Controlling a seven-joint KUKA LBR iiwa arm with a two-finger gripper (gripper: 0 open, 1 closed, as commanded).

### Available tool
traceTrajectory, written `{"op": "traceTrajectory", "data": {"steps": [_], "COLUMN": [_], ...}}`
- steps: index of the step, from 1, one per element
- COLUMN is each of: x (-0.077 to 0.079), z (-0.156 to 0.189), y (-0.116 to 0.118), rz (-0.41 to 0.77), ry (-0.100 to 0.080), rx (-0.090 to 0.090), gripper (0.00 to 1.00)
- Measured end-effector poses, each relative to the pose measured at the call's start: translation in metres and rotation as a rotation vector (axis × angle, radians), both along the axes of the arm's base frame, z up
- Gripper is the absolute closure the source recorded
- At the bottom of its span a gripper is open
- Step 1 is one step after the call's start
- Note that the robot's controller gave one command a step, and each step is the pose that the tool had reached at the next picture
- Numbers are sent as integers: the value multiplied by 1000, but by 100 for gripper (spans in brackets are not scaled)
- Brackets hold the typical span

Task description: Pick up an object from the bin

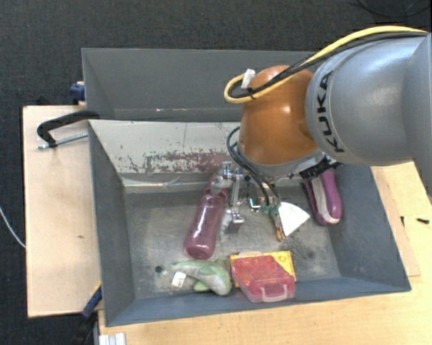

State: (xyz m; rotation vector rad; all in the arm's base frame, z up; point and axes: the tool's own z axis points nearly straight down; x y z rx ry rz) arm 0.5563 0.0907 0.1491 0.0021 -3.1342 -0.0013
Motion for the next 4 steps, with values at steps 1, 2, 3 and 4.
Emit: {"op": "traceTrajectory", "data": {"steps": [1,2,3,4], "x": [2,-3,-3,8], "z": [4,-73,-73,67], "y": [0,45,45,38], "rz": [-1,64,64,52], "ry": [-8,-17,-17,-15], "rx": [1,1,1,2], "gripper": [0,100,100,100]}}
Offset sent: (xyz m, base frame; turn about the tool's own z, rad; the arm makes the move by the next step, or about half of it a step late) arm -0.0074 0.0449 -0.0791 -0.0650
